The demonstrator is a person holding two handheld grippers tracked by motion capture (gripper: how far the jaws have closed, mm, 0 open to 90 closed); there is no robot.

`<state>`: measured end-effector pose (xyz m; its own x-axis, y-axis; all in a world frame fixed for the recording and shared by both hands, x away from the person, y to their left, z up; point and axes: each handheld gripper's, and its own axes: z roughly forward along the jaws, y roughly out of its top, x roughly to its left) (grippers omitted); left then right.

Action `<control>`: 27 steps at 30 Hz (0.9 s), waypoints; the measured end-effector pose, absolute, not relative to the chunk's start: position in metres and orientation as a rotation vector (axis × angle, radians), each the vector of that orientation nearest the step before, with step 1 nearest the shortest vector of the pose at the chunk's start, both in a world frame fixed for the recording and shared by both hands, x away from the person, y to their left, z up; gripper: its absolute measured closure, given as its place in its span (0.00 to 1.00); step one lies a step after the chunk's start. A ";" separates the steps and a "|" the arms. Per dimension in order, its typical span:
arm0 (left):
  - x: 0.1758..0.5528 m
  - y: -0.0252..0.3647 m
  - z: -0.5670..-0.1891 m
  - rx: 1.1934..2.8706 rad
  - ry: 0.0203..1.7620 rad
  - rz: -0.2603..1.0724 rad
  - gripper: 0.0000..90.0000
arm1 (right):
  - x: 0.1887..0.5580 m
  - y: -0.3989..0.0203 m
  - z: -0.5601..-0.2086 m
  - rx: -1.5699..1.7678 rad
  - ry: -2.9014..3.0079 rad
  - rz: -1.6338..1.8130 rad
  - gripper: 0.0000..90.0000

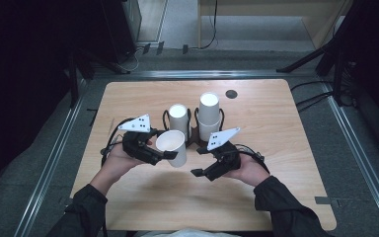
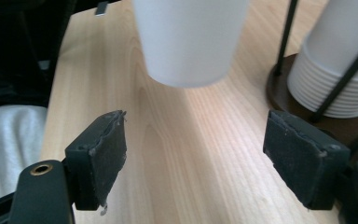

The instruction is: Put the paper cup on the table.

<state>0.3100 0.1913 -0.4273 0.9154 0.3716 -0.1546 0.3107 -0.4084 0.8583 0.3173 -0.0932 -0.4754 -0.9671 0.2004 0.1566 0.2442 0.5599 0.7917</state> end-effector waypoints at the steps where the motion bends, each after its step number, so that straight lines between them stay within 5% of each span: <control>1: 0.310 0.192 -0.427 2.029 0.492 0.072 0.25 | 0.317 -0.095 -0.476 -0.399 -2.737 -1.403 0.24; 27: 0.312 0.233 -0.428 2.040 0.605 0.127 0.25 | 0.319 -0.128 -0.467 -0.419 -2.856 -1.436 0.24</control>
<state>0.3117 0.2331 -0.4284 0.8713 0.4663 -0.1531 0.3656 -0.4084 0.8364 0.3185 -0.1282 -0.4673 -0.9628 0.2668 0.0423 0.1930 0.5700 0.7986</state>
